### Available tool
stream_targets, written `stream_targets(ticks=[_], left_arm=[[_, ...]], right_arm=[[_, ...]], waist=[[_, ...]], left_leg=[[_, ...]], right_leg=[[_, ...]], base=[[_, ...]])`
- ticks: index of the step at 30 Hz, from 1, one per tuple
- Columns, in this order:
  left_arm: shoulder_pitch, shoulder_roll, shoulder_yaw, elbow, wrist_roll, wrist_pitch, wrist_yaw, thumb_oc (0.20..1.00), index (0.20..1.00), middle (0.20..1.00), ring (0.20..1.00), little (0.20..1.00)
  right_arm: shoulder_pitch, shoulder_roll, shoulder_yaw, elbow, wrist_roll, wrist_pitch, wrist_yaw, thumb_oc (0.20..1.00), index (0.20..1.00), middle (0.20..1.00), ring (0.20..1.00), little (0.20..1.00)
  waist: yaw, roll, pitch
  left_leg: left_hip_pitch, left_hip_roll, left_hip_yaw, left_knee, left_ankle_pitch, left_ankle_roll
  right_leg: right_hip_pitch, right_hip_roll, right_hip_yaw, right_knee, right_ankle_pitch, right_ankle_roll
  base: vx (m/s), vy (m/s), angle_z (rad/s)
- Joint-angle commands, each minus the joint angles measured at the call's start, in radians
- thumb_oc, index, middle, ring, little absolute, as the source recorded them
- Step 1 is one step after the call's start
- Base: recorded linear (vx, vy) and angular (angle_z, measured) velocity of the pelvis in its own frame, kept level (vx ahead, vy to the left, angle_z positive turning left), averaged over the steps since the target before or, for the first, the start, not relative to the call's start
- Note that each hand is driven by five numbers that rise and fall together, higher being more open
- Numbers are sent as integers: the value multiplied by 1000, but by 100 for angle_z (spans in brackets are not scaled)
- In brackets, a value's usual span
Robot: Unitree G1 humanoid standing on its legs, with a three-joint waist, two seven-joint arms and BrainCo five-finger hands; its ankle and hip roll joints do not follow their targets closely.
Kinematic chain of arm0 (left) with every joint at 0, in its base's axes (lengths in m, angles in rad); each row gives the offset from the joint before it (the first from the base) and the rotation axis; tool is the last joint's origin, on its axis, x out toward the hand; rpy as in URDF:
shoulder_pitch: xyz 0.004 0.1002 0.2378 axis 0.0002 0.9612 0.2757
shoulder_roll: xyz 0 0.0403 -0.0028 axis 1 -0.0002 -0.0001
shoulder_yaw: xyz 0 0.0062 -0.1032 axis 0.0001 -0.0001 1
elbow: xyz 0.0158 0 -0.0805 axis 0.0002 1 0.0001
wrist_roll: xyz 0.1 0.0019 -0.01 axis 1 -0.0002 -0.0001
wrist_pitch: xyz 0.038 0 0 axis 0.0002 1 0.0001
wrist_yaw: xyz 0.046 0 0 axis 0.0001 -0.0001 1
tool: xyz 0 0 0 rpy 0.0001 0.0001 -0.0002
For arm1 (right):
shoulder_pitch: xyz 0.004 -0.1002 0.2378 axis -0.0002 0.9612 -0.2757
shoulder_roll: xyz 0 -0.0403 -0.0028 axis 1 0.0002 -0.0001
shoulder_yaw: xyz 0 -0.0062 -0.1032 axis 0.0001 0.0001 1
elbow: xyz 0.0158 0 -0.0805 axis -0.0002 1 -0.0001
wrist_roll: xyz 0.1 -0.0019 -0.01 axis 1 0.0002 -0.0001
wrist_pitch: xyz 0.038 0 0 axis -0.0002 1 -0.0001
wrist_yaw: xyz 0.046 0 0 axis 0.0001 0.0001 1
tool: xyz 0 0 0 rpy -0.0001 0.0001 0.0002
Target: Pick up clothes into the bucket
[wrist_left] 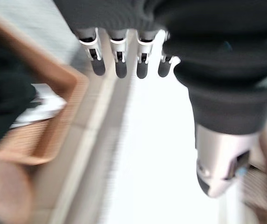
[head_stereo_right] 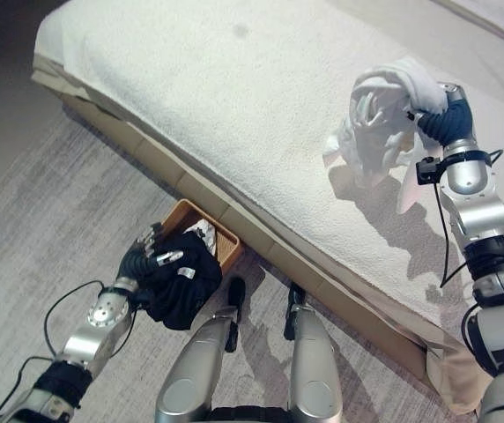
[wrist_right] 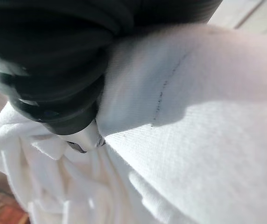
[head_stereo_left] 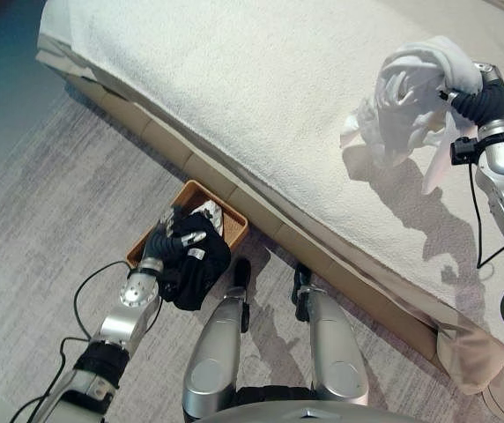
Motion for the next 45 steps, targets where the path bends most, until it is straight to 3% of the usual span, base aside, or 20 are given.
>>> stream_targets(ticks=[1,7,15,27,33,45], left_arm=[[-31,-21,-1,-51,87,-46,17,1000,1000,1000,1000,1000],[-155,-41,-65,-113,144,-39,8,1000,1000,1000,1000,1000],[-304,-103,-193,-36,197,-11,-38,1000,1000,1000,1000,1000],[-423,-220,-333,14,157,10,-97,1000,1000,1000,1000,1000],[-471,-292,-397,8,19,22,-146,1000,1000,1000,1000,1000],[-469,-323,-428,-66,-172,42,-184,1000,1000,1000,1000,1000]], right_arm=[[-20,-34,20,-78,47,-37,61,200,200,200,200,200],[34,-54,55,-196,59,-20,139,200,200,200,200,200],[52,-74,105,-375,147,-11,245,200,200,200,200,200],[96,-34,97,-540,193,-15,293,200,200,200,200,200],[150,0,80,-586,255,1,323,200,200,200,200,200],[212,34,90,-625,391,36,386,200,200,200,200,200]], waist=[[-11,-47,-147],[-30,-59,-229],[-53,-75,-336],[-82,-73,-405],[-100,-68,-431],[-100,-67,-449]], left_leg=[[21,32,6,43,-67,-48],[83,37,24,-11,-64,-52],[174,59,51,-54,-79,-55],[242,70,52,-79,-91,-54],[269,71,41,-91,-94,-51],[275,74,30,-98,-90,-52]], right_leg=[[113,-35,21,-107,77,46],[183,-25,16,-193,101,54],[286,-12,21,-274,105,57],[363,-4,23,-295,83,54],[387,-4,22,-291,70,51],[399,-6,17,-301,69,50]], base=[[58,-2,3],[90,2,-8],[105,-4,-7],[64,-4,-1],[33,-4,1],[0,0,0]])
